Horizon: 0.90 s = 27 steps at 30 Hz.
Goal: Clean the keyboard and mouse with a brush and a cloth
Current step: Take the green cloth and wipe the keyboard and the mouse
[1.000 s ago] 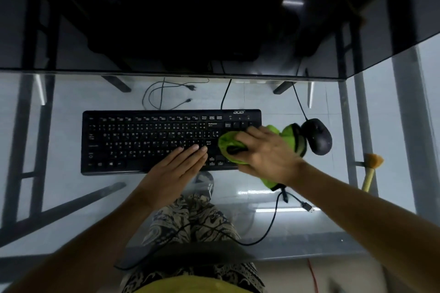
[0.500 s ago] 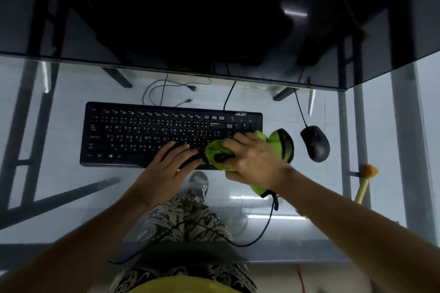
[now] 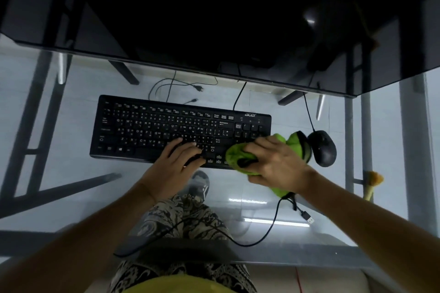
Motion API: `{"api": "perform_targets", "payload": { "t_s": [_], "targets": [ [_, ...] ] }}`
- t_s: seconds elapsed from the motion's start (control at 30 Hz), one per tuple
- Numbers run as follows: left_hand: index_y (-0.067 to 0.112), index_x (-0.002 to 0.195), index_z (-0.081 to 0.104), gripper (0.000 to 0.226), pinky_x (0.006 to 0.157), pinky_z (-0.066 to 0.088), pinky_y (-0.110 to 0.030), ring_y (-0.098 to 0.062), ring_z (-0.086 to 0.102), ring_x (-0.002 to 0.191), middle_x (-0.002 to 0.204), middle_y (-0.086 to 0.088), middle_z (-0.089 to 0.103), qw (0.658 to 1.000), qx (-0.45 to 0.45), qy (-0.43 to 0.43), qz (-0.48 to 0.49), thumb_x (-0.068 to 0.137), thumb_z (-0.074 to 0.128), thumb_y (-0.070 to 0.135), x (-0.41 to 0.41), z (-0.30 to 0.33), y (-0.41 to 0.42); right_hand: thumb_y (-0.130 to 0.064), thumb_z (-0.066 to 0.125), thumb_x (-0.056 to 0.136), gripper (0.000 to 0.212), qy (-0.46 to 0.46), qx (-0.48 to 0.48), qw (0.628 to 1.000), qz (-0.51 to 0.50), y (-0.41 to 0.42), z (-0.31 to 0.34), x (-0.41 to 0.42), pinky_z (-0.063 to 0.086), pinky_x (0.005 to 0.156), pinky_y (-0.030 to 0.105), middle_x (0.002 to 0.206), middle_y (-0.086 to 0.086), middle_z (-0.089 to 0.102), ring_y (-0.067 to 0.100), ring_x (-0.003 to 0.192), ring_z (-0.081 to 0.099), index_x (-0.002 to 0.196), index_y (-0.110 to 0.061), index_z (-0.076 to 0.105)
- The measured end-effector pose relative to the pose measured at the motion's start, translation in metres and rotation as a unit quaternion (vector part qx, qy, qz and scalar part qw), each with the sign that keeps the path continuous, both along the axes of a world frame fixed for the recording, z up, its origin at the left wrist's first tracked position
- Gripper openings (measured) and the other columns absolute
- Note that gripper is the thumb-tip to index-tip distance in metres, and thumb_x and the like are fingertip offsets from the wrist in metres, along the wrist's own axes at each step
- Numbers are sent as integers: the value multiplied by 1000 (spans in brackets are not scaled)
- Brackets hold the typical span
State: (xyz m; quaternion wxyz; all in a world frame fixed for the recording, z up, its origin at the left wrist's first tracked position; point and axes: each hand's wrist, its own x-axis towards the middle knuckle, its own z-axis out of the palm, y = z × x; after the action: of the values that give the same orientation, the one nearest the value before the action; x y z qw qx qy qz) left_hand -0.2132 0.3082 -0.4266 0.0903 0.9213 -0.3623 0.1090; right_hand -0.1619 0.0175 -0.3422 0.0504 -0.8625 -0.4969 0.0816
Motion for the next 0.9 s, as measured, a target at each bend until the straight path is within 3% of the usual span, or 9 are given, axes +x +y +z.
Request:
{"api": "perform_targets", "payload": {
  "t_s": [0.1, 0.17, 0.37, 0.47, 0.6, 0.73, 0.9],
  "targets": [
    [13, 115, 51, 39, 115, 17, -46, -28, 44, 119, 122, -11, 45, 1000, 9, 3, -2, 79, 63, 12, 0, 1, 0, -34, 81, 63, 27, 9, -7, 999, -34, -44, 10, 6, 46, 70, 33, 96, 6, 66, 24, 82, 61, 89, -27, 77],
    [14, 117, 50, 33, 116, 15, -46, -29, 44, 120, 123, -11, 44, 1000, 12, 5, -6, 84, 55, 13, 1, 1, 1, -33, 82, 63, 30, 8, -10, 997, -76, -50, 12, 8, 47, 69, 33, 95, 7, 66, 25, 80, 61, 92, -27, 77],
    [13, 114, 52, 28, 109, 28, -50, -29, 46, 117, 120, -11, 46, 1000, 2, 1, -4, 87, 47, 16, 1, 2, -1, -42, 69, 73, 31, 5, 29, 999, -43, 35, -2, -2, 49, 75, 36, 101, 3, 64, 24, 88, 59, 100, -29, 75],
    [14, 115, 51, 29, 109, 29, -51, -29, 46, 118, 121, -11, 46, 1000, 11, 1, -4, 86, 47, 16, 1, 2, 0, -38, 72, 73, 36, -3, 34, 991, -129, 30, -1, 14, 53, 78, 41, 104, 7, 64, 27, 91, 60, 108, -29, 72],
    [15, 118, 51, 33, 114, 19, -48, -28, 45, 119, 122, -10, 45, 1000, 26, 5, -1, 86, 47, 17, 1, 1, 0, -28, 75, 72, 36, -33, 46, 947, -315, -2, -1, 35, 56, 67, 41, 91, 10, 62, 30, 77, 59, 108, -22, 73],
    [14, 120, 51, 34, 115, 16, -47, -28, 45, 119, 123, -10, 45, 999, 36, 16, 1, 86, 47, 16, 1, 4, 2, -34, 73, 74, 30, -62, 27, 945, -320, 40, -2, 25, 51, 67, 37, 91, 9, 61, 28, 78, 57, 102, -22, 74],
    [15, 123, 51, 55, 113, 23, -46, -26, 45, 123, 127, -6, 48, 996, 65, 52, 33, 73, 75, 14, -1, 11, 7, -28, 75, 73, 40, -65, 14, 942, -330, 24, 0, 28, 52, 70, 40, 95, 13, 63, 31, 79, 59, 112, -22, 70]
  ]
}}
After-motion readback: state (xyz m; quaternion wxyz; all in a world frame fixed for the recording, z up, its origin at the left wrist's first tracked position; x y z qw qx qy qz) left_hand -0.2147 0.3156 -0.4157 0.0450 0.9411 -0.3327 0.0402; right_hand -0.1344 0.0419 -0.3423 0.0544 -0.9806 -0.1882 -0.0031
